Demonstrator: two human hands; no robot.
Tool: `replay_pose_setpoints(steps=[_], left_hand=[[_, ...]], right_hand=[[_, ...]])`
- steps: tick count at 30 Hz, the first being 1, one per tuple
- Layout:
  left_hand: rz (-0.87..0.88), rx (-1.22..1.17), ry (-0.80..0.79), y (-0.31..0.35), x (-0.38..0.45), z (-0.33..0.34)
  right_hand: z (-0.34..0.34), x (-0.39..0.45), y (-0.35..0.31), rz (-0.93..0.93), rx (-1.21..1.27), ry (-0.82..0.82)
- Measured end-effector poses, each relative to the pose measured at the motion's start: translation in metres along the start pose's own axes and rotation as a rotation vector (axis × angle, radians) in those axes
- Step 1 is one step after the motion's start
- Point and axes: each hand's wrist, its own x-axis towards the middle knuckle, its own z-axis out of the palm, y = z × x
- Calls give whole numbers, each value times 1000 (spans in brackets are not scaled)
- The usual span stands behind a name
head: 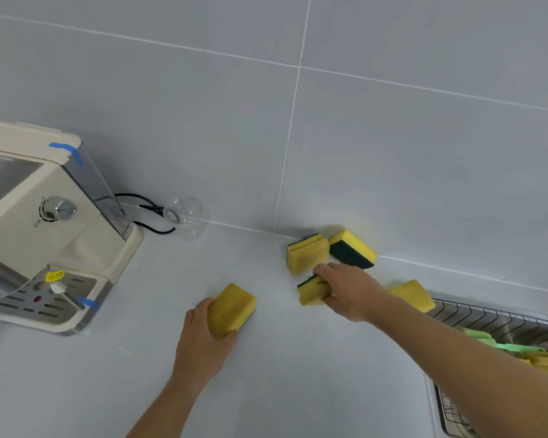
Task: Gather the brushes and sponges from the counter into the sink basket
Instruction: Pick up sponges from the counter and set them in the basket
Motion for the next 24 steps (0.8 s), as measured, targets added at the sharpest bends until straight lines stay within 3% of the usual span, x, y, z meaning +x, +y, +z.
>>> replay_pose_setpoints(steps=[9, 16, 24], left_hand=[[98, -193, 18, 18, -38, -2], [85, -422, -79, 30, -70, 22], [55, -647, -185, 62, -86, 49]], right_hand=[[5, -63, -11, 483, 868, 247], [12, -111, -5, 685, 1622, 357], [28, -166, 29, 781, 2178, 485]])
